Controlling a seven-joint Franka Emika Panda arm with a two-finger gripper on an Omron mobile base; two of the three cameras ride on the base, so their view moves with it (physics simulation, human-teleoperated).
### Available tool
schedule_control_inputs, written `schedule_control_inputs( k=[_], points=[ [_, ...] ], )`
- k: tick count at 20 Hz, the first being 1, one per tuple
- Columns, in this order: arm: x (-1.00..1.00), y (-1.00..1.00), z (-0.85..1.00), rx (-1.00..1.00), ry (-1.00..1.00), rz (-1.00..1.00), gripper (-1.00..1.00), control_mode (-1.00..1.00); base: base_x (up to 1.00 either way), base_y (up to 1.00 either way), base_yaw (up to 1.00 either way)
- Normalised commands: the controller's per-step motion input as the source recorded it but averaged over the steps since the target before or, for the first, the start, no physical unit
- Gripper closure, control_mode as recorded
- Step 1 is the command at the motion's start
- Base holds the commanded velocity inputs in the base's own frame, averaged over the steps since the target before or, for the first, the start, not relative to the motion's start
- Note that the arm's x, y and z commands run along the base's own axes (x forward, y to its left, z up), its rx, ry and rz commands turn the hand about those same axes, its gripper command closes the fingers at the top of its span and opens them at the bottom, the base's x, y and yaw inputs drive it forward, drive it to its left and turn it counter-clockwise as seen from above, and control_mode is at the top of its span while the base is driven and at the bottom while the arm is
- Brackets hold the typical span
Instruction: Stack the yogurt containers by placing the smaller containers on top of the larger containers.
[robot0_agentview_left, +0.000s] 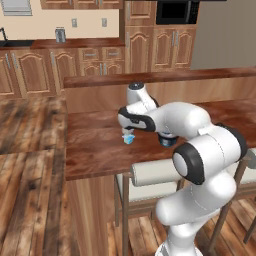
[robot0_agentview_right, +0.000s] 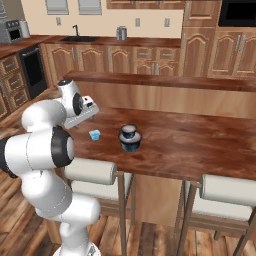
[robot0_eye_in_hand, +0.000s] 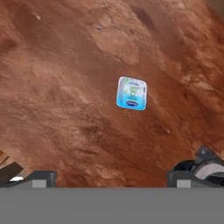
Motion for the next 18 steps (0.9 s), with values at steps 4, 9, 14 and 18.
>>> schedule_control_inputs(
  k=[4,9,14,18],
  points=[
    [0.06,0.00,-0.18,0.00,0.00,0.00,-1.00,-1.00,0.00,0.00,0.00],
    [0.03,0.00,-0.15,0.00,-0.01,-0.01,-1.00,-1.00,0.00,0.00,0.00],
    [0.17,0.00,-0.34,0.00,0.00,-0.02,-1.00,-1.00,0.00,0.00,0.00],
    [0.18,0.00,-0.25,0.01,0.00,-0.02,-1.00,-1.00,0.00,0.00,0.00]
  ],
)
